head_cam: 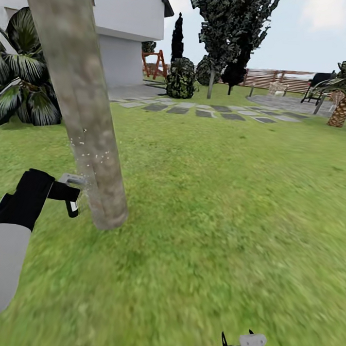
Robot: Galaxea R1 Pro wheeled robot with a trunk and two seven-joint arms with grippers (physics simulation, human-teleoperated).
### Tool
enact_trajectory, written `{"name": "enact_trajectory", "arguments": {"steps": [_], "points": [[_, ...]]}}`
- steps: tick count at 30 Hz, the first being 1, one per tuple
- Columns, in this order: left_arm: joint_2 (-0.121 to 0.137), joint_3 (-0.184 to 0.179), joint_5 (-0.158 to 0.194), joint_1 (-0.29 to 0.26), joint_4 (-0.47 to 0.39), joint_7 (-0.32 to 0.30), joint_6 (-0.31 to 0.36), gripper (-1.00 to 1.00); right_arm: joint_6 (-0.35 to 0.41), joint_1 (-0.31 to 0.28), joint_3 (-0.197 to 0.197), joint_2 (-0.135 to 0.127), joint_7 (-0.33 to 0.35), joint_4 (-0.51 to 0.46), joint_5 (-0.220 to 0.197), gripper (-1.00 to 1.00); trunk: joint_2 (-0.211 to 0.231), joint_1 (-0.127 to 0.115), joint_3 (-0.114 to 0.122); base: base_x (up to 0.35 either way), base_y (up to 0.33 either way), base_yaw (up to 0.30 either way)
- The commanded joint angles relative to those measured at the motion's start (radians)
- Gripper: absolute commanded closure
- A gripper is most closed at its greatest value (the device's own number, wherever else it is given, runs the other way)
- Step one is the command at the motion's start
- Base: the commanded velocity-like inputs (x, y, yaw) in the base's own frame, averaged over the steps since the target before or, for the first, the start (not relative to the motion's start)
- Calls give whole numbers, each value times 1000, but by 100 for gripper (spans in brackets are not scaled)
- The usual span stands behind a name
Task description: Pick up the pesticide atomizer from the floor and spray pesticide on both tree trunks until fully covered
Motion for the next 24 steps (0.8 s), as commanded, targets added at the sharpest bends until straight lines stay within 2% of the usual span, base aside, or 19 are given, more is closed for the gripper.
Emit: {"name": "enact_trajectory", "arguments": {"steps": [1, 3, 5, 8, 17, 19, 21, 23, 24], "points": [[2, 0, 1, 1, 1, 0, 0, 100, 0, 0, 0, 0, 0, 0, 0, -100, 0, 0, 0, 0, -273, 278], [6, 2, 1, 12, 3, 10, 0, 100, 0, 0, 0, 0, 0, 0, 0, -100, 0, 0, 0, 0, -273, 278], [5, 11, 3, 30, 3, 67, -3, 100, 0, 0, 0, 0, 0, 0, 0, -100, 0, 0, 0, 0, -273, 145], [-2, 13, 6, 34, 2, 94, -3, 100, 0, 0, 0, 0, 0, 0, 0, -100, 0, 0, 0, 0, -273, 34], [-66, 14, 6, 36, 2, 102, -4, 100, 0, 0, -1, 0, 0, 0, 0, -100, 0, 0, 0, 0, -273, 2], [-59, 17, 6, 36, 3, 102, -4, 100, 0, 0, -1, 0, 0, 0, 0, -100, 0, 0, 0, 0, -273, 0], [-47, 49, 3, 37, 3, 104, -6, 100, 0, 0, -1, 0, 0, 0, 0, -100, 0, 0, 0, 0, -273, 0], [-23, 96, 1, 45, 3, 105, -9, 100, 0, 0, -1, 0, 0, 0, 0, -100, 0, 0, 0, 0, -273, 0], [-9, 108, 1, 48, 4, 108, -10, 100, 0, 0, 0, 0, 0, 0, 0, -100, 0, 0, 0, 0, -273, 6]]}}
